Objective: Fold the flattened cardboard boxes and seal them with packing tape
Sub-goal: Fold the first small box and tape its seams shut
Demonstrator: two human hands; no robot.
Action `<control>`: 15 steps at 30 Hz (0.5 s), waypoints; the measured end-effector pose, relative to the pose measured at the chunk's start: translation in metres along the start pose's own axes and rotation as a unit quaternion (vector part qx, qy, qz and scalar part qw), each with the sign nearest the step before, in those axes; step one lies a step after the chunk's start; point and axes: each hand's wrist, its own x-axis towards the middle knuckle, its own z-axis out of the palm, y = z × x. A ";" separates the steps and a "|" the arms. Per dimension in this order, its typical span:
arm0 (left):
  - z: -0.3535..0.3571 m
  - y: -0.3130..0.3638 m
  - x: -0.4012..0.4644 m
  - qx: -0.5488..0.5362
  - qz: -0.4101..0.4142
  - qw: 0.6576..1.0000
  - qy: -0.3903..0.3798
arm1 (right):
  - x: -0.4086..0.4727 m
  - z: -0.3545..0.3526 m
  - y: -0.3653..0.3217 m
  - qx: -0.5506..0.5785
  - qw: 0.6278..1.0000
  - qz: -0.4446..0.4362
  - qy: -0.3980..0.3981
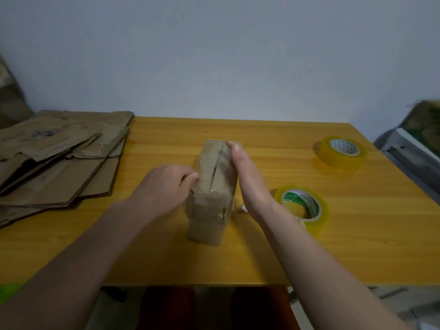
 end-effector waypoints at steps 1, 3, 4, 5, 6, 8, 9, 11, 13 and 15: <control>-0.001 -0.004 -0.003 -0.011 0.001 1.000 0.008 | 0.002 0.010 0.002 0.032 0.999 0.008 0.003; 0.001 -0.010 -0.008 -0.034 0.011 0.999 0.030 | 0.001 0.021 0.007 0.065 0.998 0.014 0.009; 0.002 -0.013 -0.010 -0.043 0.016 0.998 0.043 | 0.000 0.025 0.010 0.070 0.997 0.006 0.012; 0.002 -0.014 -0.012 -0.052 0.021 0.997 0.056 | -0.001 0.028 0.014 0.070 0.997 -0.007 0.020; 0.004 -0.015 -0.013 -0.058 0.028 0.996 0.067 | -0.001 0.030 0.019 0.071 0.997 -0.024 0.029; 0.008 -0.018 -0.014 -0.066 0.044 0.993 0.082 | -0.001 0.032 0.026 0.066 0.995 -0.061 0.040; 0.011 -0.019 -0.014 -0.074 0.050 0.992 0.090 | -0.001 0.033 0.032 0.057 0.994 -0.079 0.042; 0.015 -0.020 -0.015 -0.096 0.058 0.988 0.109 | 0.000 0.032 0.042 0.025 0.992 -0.116 0.040; 0.018 -0.021 -0.018 -0.107 0.062 0.984 0.128 | 0.001 0.032 0.050 -0.002 0.989 -0.144 0.036; 0.020 -0.021 -0.021 -0.113 0.064 0.981 0.145 | 0.003 0.029 0.057 -0.040 0.985 -0.166 0.027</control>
